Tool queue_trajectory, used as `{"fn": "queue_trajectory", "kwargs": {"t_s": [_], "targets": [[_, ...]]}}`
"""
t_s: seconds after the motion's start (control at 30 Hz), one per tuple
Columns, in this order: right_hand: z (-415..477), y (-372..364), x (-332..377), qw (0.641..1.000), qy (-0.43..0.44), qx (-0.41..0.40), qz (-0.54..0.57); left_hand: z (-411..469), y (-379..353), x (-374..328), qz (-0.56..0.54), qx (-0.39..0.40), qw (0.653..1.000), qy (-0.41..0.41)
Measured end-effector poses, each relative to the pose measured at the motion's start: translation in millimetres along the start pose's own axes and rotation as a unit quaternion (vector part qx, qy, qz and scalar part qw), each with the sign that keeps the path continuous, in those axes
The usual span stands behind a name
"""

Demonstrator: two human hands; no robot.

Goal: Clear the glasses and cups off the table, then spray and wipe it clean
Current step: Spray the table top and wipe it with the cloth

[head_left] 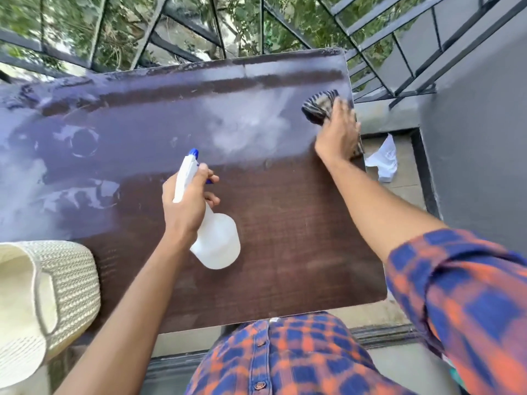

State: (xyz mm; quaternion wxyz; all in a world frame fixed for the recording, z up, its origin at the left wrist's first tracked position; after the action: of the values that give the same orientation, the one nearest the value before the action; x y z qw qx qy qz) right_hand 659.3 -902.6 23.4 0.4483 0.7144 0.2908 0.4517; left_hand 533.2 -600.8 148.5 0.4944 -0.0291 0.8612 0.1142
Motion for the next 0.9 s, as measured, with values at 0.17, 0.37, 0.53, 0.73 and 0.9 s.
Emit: {"fn": "queue_trajectory", "kwargs": {"t_s": [0.17,0.37,0.53,0.73,0.9], "targets": [[-81,-54,102,0.978,0.188,0.084,-0.020,-6,19,4,-0.002,-0.036,0.999,-0.005],[-208,-84,95,0.853,0.480,0.184,-0.086,-31,61,20,-0.023,-0.083,0.996,-0.005],[-161,-89,132,0.904,0.390,0.173,-0.039,-72,102,35,-0.022,-0.110,0.993,-0.022],[-166,-124,235,0.910,0.352,0.202,-0.082,-132,146,66,0.016,-0.115,0.991,-0.065],[-299,-140,223,0.856,0.464,0.226,-0.038,-172,177,98,0.011,-0.110,0.989,-0.096]]}}
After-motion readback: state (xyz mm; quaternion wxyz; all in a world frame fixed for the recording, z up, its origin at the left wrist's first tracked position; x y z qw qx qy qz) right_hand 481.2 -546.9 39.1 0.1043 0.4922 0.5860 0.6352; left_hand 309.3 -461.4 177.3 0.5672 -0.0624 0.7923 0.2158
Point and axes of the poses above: each hand's wrist, its own z-axis towards the middle knuckle, its own y-axis out of the back of the hand, x = y × z, the point moved 3 cm from there along z, towards the middle knuckle, and after that the axes turned 7 degrees about x, right-handed, at the moved point
